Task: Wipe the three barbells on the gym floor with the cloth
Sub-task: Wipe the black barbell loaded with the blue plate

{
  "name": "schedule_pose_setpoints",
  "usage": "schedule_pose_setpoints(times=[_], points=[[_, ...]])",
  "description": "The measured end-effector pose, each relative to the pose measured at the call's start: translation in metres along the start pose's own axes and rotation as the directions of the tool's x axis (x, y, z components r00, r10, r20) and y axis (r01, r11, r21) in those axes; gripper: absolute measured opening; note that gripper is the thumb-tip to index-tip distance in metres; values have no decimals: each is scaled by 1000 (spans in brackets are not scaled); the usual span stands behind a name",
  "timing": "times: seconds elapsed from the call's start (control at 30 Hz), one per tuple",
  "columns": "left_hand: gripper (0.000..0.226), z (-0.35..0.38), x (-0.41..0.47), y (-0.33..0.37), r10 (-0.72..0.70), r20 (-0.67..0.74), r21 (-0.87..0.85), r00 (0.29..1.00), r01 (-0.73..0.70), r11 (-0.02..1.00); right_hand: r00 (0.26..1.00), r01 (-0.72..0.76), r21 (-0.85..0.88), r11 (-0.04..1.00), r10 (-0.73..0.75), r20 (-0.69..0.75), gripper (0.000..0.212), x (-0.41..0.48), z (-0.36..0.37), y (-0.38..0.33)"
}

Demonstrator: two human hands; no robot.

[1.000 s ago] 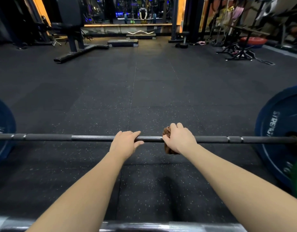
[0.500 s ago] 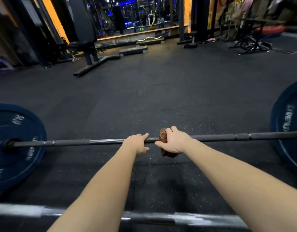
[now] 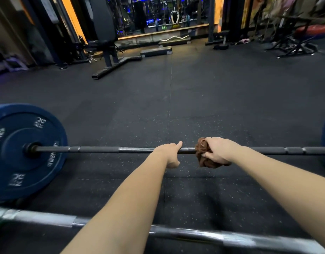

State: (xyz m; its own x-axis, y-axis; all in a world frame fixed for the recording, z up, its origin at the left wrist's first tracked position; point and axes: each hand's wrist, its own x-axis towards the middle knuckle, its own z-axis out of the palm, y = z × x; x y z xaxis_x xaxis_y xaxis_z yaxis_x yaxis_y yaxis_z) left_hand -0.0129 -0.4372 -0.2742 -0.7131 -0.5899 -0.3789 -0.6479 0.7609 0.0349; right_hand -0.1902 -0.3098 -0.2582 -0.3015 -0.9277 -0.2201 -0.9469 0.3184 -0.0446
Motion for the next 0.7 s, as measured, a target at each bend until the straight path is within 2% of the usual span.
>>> schedule_pose_setpoints(times=[0.13,0.37,0.5,0.6,0.7], points=[[93,3,0,-14,69,-44,-95,997,-72,993,999,-44,-65,997,43,-11,45,0,1,-17],[106,14,5,-36,129,-178,-294,975,-178,939,996,-68,57,996,70,-47,40,28,2,-98],[117,15,8,-75,151,-189,-370,970,-213,904,994,-95,68,993,98,-40,39,38,-1,-126],[112,25,2,-104,174,-247,-275,953,-241,931,989,-126,106,986,133,-57,40,34,-1,-122],[79,35,-3,-114,200,-348,-77,916,-240,968,986,-154,110,982,160,-43,40,33,0,-125]])
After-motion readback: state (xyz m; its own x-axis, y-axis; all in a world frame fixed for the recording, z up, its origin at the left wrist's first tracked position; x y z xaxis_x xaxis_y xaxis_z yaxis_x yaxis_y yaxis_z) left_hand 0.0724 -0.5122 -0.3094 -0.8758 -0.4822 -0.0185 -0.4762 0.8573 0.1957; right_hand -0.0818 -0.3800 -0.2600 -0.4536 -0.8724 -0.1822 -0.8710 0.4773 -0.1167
